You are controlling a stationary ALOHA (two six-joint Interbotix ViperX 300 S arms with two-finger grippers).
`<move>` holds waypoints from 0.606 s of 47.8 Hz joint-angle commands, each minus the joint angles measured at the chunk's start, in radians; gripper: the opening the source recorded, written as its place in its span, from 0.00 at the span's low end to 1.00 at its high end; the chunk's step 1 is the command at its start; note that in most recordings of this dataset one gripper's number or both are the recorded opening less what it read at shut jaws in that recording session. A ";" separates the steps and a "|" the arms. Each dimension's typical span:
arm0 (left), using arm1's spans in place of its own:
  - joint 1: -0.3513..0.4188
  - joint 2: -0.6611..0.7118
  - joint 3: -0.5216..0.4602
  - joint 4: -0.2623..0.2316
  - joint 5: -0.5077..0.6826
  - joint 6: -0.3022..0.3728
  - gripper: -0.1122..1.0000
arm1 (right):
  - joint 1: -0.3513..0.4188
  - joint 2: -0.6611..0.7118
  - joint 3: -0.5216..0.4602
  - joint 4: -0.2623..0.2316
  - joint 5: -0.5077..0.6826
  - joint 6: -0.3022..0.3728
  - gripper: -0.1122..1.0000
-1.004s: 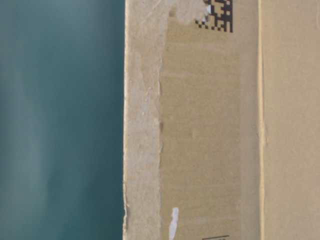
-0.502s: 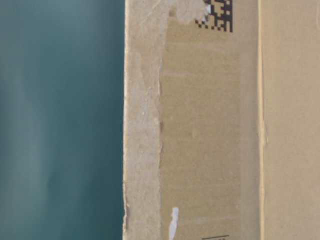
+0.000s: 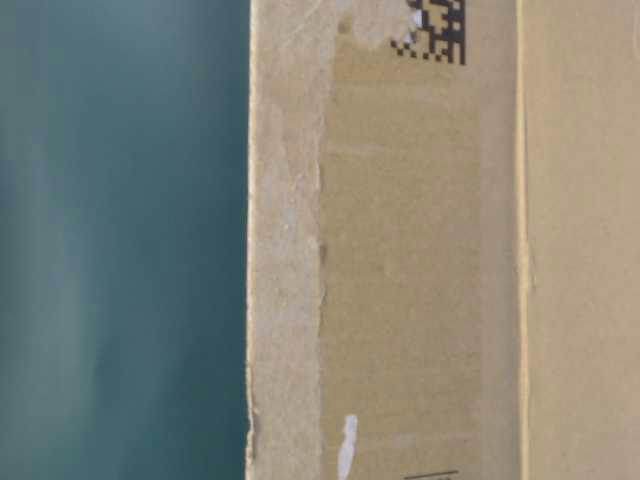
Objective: Close the cardboard box.
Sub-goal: 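Move both grippers inward toward the left and right side flaps of the box, then push the left and right side flaps inward with both grippers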
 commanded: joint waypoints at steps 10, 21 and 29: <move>-0.002 0.069 -0.008 -0.002 -0.153 0.012 0.10 | -0.002 0.054 -0.023 0.005 -0.109 -0.002 0.10; -0.002 0.247 -0.072 -0.002 -0.299 0.020 0.10 | 0.000 0.193 -0.100 0.002 -0.190 -0.011 0.10; -0.002 0.390 -0.190 0.002 -0.308 0.060 0.10 | 0.000 0.279 -0.189 -0.003 -0.202 -0.015 0.10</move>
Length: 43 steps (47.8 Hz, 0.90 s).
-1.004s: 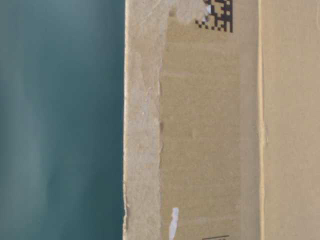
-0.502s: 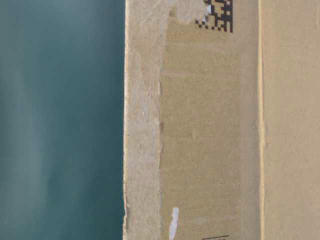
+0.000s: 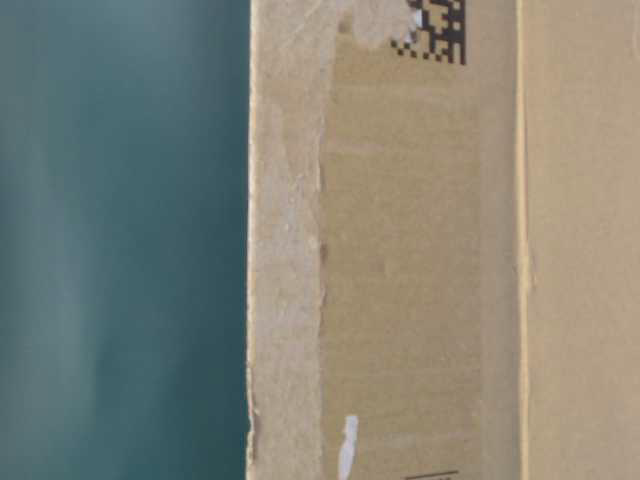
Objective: Close the cardboard box.
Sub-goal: 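Push the left and right side flaps inward with both grippers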
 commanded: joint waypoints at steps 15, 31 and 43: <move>0.034 0.229 -0.215 0.002 -0.040 0.034 0.10 | -0.003 0.163 -0.192 -0.005 -0.046 -0.005 0.10; 0.064 0.376 -0.337 0.000 -0.034 0.037 0.10 | -0.003 0.299 -0.304 -0.005 -0.057 -0.005 0.10; 0.067 0.459 -0.345 0.000 -0.046 0.034 0.10 | -0.003 0.383 -0.311 0.000 -0.084 -0.002 0.10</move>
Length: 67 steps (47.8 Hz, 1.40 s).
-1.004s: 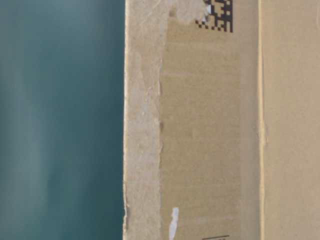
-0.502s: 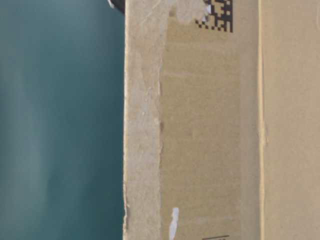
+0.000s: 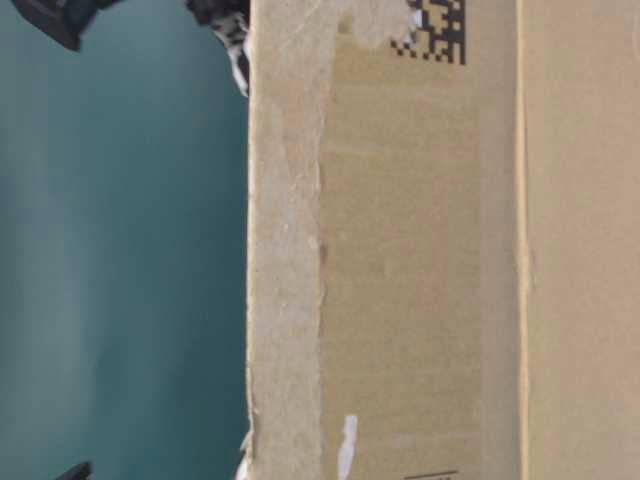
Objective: Close the cardboard box.
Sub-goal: 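Push the left and right side flaps inward with both grippers, then fold the back flap down with the left gripper while the right holds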
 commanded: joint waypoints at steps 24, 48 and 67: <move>0.011 0.103 -0.072 0.000 -0.078 -0.002 0.10 | -0.002 0.049 -0.012 0.008 -0.032 0.012 0.10; 0.147 0.209 -0.221 0.005 -0.078 0.014 0.10 | 0.005 0.054 -0.012 0.008 -0.031 0.012 0.10; 0.187 0.265 -0.233 0.005 -0.109 0.074 0.10 | 0.011 0.054 -0.012 0.008 -0.035 0.012 0.10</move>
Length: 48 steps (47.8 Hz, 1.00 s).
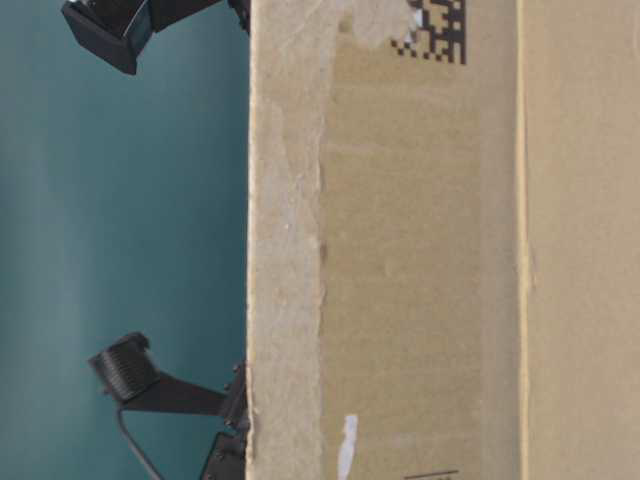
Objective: Close the cardboard box.
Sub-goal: 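Fold the back flap down with the left gripper while the right holds, then swing the right gripper to the front flap and fold it up over the box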
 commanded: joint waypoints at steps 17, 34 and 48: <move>0.005 0.061 -0.021 -0.005 -0.046 0.002 0.10 | 0.012 -0.008 -0.012 0.002 -0.006 0.002 0.10; 0.006 0.058 -0.017 -0.005 -0.046 -0.003 0.10 | 0.015 -0.017 -0.012 0.002 0.003 0.002 0.10; 0.005 0.055 -0.014 -0.003 -0.041 -0.005 0.10 | 0.064 -0.192 -0.018 0.002 0.123 0.002 0.10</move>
